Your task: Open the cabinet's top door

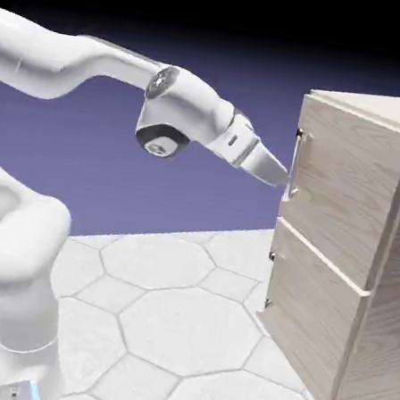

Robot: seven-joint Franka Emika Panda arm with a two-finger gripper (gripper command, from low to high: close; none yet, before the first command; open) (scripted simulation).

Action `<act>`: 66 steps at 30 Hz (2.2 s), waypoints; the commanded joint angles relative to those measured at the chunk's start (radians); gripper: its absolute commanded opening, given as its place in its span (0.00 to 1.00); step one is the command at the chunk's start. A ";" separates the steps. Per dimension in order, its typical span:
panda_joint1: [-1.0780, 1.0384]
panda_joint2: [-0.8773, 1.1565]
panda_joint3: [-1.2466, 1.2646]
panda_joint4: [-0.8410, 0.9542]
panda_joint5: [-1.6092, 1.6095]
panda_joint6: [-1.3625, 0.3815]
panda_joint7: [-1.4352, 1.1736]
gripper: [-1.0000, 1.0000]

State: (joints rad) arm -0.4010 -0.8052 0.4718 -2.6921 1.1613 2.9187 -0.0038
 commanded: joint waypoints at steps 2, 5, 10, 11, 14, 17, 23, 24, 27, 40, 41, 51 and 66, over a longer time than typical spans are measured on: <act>-0.031 -0.018 0.035 0.009 0.087 -0.009 -0.056 0.50; -0.077 -0.044 0.088 0.022 0.218 -0.022 -0.140 0.50; -0.155 -0.088 0.177 0.044 0.435 -0.044 -0.279 0.50; -0.170 -0.097 0.194 0.049 0.479 -0.049 -0.307 0.50; -0.217 -0.123 0.247 0.062 0.609 -0.062 -0.391 0.50; -0.263 -0.150 0.300 0.075 0.740 -0.075 -0.474 0.50; -0.356 -0.203 0.406 0.102 1.000 -0.102 -0.642 0.50; -0.371 -0.211 0.424 0.106 1.044 -0.106 -0.670 0.50; -0.418 -0.238 0.477 0.119 1.174 -0.120 -0.753 0.50; -0.609 -0.347 0.696 0.174 1.713 -0.175 -1.099 0.50; -0.609 -0.347 0.696 0.174 1.713 -0.175 -1.099 0.50; -0.679 -0.204 0.700 0.237 1.738 -0.260 -1.234 0.00; -0.373 -0.246 0.175 -0.204 1.172 -0.855 -1.146 0.00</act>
State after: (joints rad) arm -0.7742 -1.0508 0.6469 -2.8961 2.3321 2.0632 -1.1490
